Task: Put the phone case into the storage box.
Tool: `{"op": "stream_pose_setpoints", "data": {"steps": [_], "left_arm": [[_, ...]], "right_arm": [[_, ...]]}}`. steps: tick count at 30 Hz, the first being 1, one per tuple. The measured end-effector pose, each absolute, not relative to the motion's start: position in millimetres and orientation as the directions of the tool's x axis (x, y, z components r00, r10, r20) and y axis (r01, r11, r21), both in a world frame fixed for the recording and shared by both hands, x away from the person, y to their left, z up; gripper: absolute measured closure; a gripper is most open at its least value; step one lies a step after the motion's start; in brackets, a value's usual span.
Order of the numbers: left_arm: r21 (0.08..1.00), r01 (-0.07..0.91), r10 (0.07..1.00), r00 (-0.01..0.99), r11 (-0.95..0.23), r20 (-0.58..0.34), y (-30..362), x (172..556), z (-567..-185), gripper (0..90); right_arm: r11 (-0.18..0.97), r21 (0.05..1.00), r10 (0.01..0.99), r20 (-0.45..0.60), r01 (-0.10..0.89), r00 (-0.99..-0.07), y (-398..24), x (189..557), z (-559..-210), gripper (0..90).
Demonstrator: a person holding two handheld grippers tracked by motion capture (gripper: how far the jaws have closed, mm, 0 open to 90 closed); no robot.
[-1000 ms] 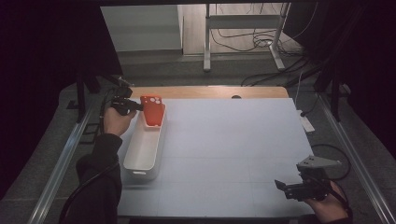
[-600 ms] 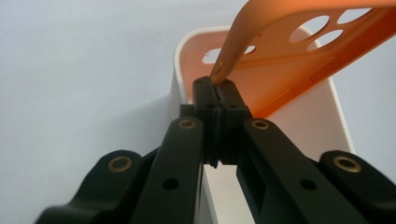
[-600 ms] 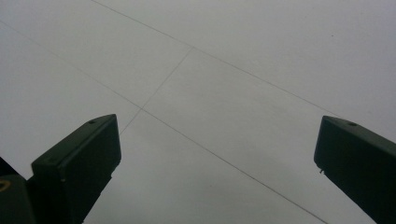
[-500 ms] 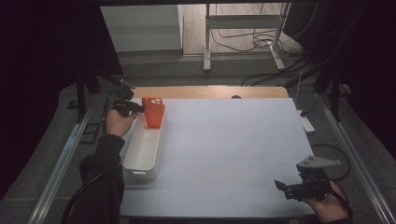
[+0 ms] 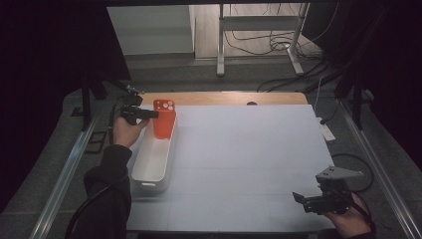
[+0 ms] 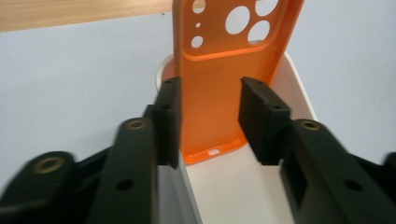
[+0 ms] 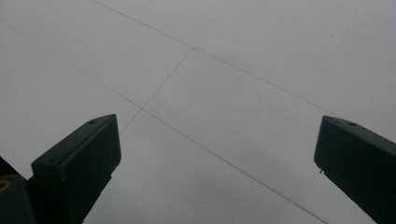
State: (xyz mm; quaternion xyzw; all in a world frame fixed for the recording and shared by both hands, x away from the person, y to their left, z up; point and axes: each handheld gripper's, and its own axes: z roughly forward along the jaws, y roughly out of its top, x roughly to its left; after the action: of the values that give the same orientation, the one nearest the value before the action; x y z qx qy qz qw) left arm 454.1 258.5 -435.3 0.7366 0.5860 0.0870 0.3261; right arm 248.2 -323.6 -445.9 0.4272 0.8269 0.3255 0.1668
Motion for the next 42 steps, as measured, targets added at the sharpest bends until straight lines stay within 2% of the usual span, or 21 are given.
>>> {"op": "stream_pose_setpoints", "data": {"steps": [1, 9, 10, 15, 17, 20, 23, 38, 42], "left_arm": [[0.592, 0.800, 0.913, 0.310, -0.099, -0.266, 258.9, 453.3, -435.9, 54.3], [0.629, 0.769, 0.892, 0.357, -0.112, -0.277, 260.0, 447.3, -439.2, 28.2], [0.633, 0.765, 0.891, 0.361, -0.115, -0.275, 260.3, 446.4, -439.1, 28.2], [0.645, 0.754, 0.878, 0.388, -0.126, -0.282, 260.3, 441.7, -438.3, 14.7], [0.651, 0.747, 0.872, 0.402, -0.135, -0.280, 259.7, 439.9, -438.1, 12.8], [0.665, 0.734, 0.863, 0.419, -0.139, -0.282, 258.2, 436.4, -438.9, 3.4], [0.679, 0.716, 0.860, 0.440, -0.161, -0.260, 256.0, 432.0, -439.1, 0.0], [0.701, 0.648, 0.838, 0.528, -0.297, -0.133, 237.9, 412.8, -437.8, 0.0], [0.708, 0.642, 0.831, 0.538, -0.295, -0.141, 235.5, 408.5, -438.6, 0.0]], "right_arm": [[0.422, 0.682, 0.816, 0.002, 0.597, -0.578, -323.7, 248.1, -445.9, 0.4], [0.421, 0.682, 0.815, 0.004, 0.598, -0.579, -323.8, 248.2, -445.8, 0.1], [0.421, 0.682, 0.815, 0.004, 0.598, -0.579, -323.8, 248.2, -445.8, 0.1], [0.421, 0.682, 0.816, 0.003, 0.597, -0.579, -323.7, 248.2, -445.8, 0.0], [0.421, 0.682, 0.816, 0.003, 0.597, -0.578, -323.6, 248.2, -445.8, 0.0], [0.422, 0.681, 0.815, 0.003, 0.598, -0.579, -323.5, 248.2, -445.8, 0.0], [0.423, 0.681, 0.815, 0.002, 0.598, -0.579, -323.4, 248.2, -445.8, 0.0], [0.427, 0.679, 0.814, 0.000, 0.597, -0.581, -322.7, 248.3, -446.0, 0.0], [0.428, 0.678, 0.813, -0.001, 0.597, -0.582, -322.6, 248.3, -446.0, 0.0]]}}
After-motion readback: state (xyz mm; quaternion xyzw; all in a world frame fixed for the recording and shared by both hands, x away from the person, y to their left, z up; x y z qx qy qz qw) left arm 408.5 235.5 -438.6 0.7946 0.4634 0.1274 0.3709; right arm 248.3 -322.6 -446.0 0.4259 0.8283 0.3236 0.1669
